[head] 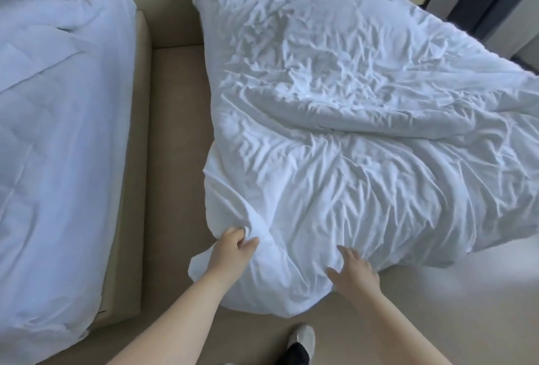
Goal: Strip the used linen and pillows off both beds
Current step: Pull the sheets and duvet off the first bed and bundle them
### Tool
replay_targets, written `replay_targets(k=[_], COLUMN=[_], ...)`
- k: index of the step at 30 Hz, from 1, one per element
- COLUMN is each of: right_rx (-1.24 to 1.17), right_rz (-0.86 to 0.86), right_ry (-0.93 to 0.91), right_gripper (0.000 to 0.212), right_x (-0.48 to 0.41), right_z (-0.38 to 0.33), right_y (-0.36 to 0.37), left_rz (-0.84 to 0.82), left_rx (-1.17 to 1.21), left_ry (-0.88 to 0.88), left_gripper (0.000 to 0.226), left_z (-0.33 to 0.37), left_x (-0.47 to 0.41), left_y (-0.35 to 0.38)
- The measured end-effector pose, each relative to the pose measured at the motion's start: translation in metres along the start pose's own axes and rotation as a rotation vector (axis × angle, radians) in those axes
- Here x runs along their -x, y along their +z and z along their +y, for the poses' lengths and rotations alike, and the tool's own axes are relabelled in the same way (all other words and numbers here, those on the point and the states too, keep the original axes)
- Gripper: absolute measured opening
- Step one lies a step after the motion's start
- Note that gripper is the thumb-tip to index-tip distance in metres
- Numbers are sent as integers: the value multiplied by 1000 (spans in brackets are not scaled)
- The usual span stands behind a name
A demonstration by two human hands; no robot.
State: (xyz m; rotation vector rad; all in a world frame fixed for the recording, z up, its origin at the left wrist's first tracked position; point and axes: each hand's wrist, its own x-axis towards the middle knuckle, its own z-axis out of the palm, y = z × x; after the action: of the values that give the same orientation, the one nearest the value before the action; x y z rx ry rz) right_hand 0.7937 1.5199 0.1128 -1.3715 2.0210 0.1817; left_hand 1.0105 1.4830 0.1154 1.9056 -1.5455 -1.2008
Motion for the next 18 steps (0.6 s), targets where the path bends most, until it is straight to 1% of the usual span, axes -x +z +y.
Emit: replay_targets(k=[1,2,3,5,6,7,9,12,14,15,18], right_rx=[-14,-33,-54,-87,-85,-76,-54,5,16,12,53], right_rz=[14,23,30,63,87,105,120,46,-41,-68,-99], right_ry=[37,56,63,50,31,17,-8,-28,22,55,106], right_gripper=[63,65,67,70,70,70,69,64,63,64,67], right_x=[-6,-12,-19,-33,-39,-45,-67,-106,-122,-125,-131], right_z=[4,6,7,4,-1,-8,-25,-50,-62,-67,-76], right_y=[2,4,7,15,17,20,21,13,12,11,9], left_rz=[-61,-144,-251,-530,-642,-714,-801,-826,-807,-757,-471], left_rx=[-34,-99,-219,-569,-689,-762,-809,-753,-722,-704,-497], left_ry=[25,48,65,111,141,156,176,193,156,146,47], left_gripper=[36,28,23,53,59,61,57,39,32,30,33], left_z=[3,2,3,-4,-5,-5,-1,7,15,17,21], left_x=[-7,-16,-23,-31,-30,-29,-38,-67,-89,-103,-150], left_y=[4,10,17,34,41,45,42,12,-16,-28,-56])
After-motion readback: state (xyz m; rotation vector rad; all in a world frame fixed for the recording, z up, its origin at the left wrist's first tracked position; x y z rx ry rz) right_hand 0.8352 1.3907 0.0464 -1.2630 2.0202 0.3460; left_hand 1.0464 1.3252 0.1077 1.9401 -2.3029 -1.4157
